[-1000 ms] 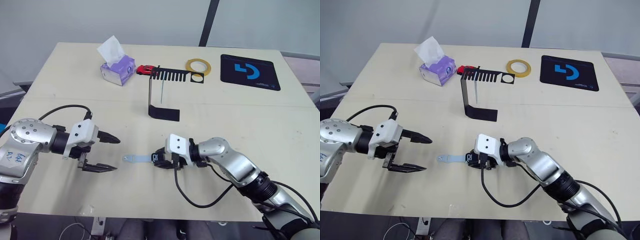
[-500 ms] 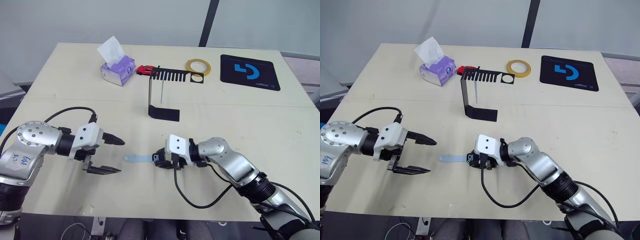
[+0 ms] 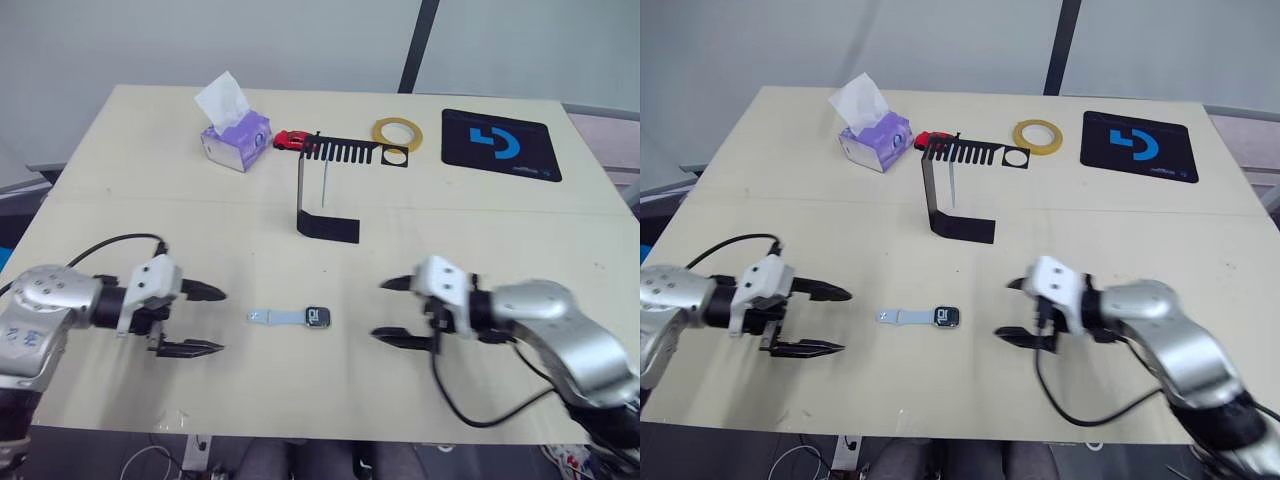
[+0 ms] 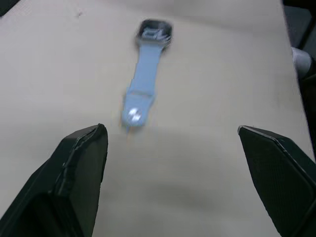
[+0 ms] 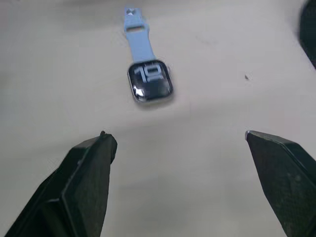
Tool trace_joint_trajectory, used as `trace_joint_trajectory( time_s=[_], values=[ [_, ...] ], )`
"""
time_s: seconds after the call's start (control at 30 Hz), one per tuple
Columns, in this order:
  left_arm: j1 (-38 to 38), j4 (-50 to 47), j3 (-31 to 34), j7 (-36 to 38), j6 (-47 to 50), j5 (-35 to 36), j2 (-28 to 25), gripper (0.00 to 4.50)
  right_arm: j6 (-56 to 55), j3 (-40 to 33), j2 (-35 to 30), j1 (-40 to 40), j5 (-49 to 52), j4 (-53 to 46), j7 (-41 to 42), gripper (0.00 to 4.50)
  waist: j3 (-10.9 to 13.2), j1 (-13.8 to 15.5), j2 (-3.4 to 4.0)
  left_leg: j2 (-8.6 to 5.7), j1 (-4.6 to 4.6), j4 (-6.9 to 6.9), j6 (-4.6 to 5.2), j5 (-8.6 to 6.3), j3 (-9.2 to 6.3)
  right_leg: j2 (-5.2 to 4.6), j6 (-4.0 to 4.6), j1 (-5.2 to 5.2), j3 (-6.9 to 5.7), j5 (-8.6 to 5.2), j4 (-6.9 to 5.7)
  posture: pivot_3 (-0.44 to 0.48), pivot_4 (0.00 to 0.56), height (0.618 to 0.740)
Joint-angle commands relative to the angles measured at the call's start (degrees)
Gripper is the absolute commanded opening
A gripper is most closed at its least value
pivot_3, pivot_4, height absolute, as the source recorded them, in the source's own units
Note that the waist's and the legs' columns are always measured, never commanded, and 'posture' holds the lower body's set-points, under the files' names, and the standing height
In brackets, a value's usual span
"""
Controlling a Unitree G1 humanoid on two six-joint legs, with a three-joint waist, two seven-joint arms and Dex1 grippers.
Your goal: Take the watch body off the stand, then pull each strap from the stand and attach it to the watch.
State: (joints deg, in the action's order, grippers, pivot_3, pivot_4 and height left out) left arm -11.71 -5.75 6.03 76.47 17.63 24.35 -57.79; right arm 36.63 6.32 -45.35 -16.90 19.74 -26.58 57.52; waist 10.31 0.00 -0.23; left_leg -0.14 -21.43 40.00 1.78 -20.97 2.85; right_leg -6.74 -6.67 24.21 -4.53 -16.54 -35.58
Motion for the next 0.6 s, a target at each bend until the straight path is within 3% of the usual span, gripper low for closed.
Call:
trace_joint_trajectory(
  time_s=[0.03, 0.3, 0.43, 0.6],
  values=[
    [7.64, 3.66, 10.87, -2.61, 1.3, 0.02, -2.59, 4.5, 3.26, -21.23, -4.87, 11.52, 5.49, -5.64, 1.43, 4.47, 0.0, 0.05, -0.01, 0.0, 0.0, 0.0, 0.0, 0.0, 0.0, 0.0, 0.0, 0.0, 0.0, 0.0, 0.01, 0.0, 0.15, 0.738],
    [14.23, 8.88, 21.4, -8.41, 1.59, -2.29, -3.26, 4.5, 3.45, -42.32, -7.96, 26.51, 4.2, -2.75, 4.07, 4.47, 0.0, -0.04, -0.01, 0.17, 0.39, -0.01, -0.03, -0.1, -0.09, -0.35, 0.07, -0.48, 0.25, -0.04, 0.2, 0.0, 0.15, 0.738],
    [13.81, 8.34, 21.96, -10.18, 1.77, -1.98, -1.97, 4.5, 3.77, -43.86, -7.31, 27.77, 5.39, -3.16, 3.14, 4.47, 0.0, -0.05, -0.01, 0.13, 0.44, -0.03, -0.04, -0.1, -0.11, -0.46, 0.08, -0.54, 0.24, -0.04, 0.22, 0.0, 0.15, 0.738],
    [9.32, 1.67, 19.31, -14.33, 5.44, 1.25, 1.07, 4.5, 6.97, -41.38, -5.09, 23.54, 10.52, -6.81, -1.37, 4.47, 0.0, -0.09, -0.01, 0.07, 0.47, -0.04, -0.07, -0.12, -0.15, -0.62, 0.09, -0.54, 0.23, -0.05, 0.36, 0.0, 0.15, 0.738]
  ],
)
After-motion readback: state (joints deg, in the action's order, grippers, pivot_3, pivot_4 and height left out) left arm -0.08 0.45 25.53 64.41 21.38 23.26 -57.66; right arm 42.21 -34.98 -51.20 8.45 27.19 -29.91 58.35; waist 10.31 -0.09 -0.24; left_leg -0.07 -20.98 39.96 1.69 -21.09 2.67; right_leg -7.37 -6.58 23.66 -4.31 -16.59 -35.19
